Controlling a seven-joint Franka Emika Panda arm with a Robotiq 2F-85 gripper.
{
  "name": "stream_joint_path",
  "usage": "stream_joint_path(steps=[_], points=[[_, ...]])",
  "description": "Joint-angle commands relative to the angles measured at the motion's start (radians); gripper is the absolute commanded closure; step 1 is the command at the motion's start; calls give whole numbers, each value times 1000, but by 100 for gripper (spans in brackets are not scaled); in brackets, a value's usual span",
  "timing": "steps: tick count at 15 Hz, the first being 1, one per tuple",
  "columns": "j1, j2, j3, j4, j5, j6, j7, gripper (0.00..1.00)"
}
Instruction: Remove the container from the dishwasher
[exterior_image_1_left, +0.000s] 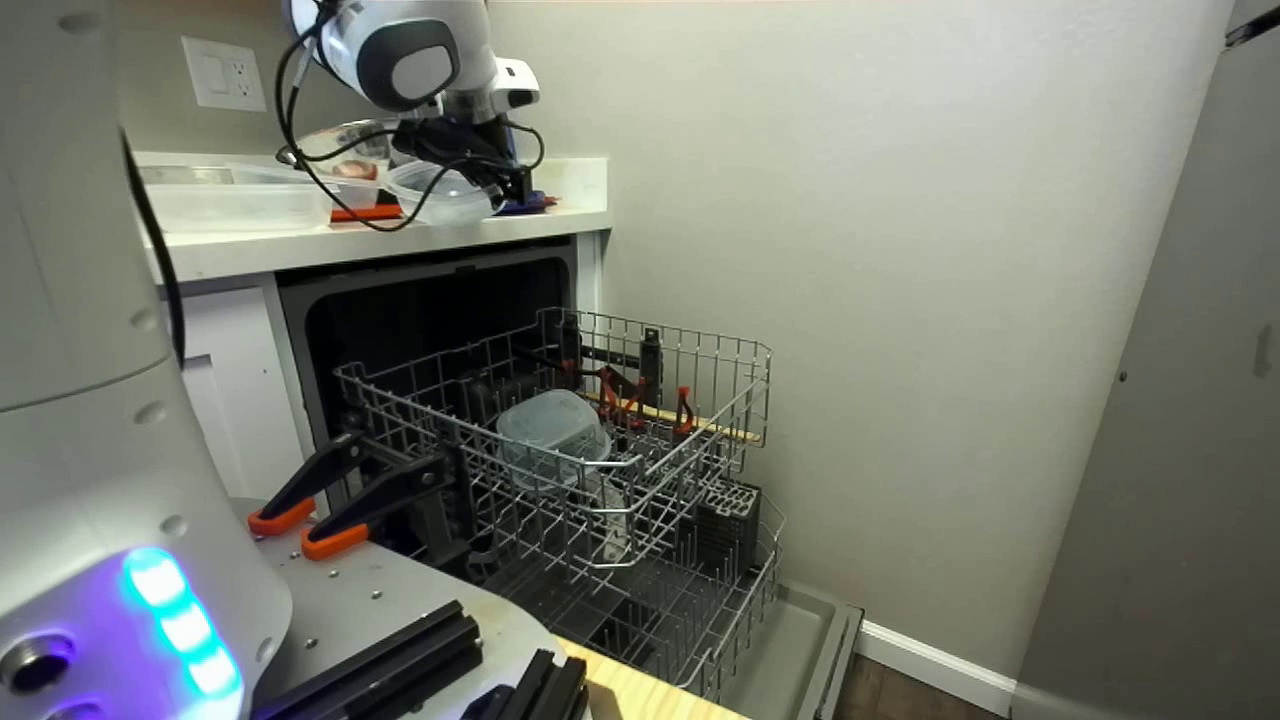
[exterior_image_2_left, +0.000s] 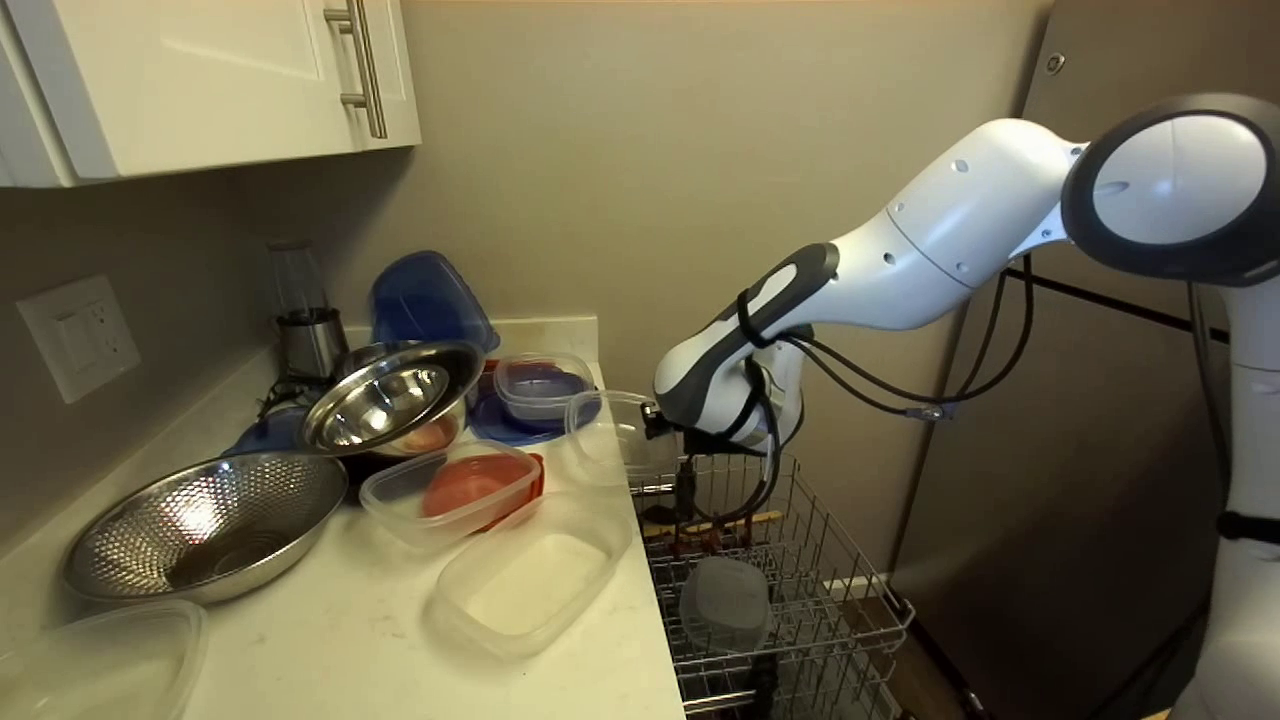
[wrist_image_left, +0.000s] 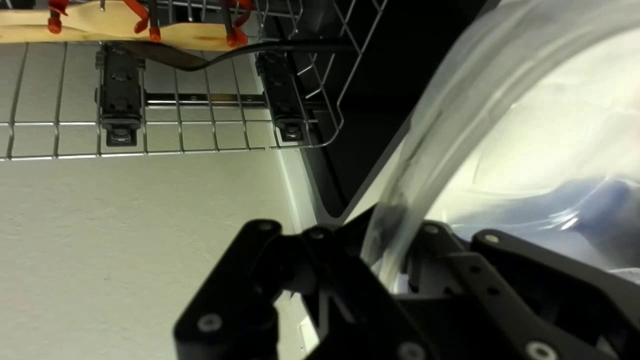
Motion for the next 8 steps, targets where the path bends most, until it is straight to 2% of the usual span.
stream_joint_path(steps=[1, 8], points=[[169, 0, -173, 18, 26, -21, 87, 99], [595, -34, -552, -1, 8, -101, 185, 99]])
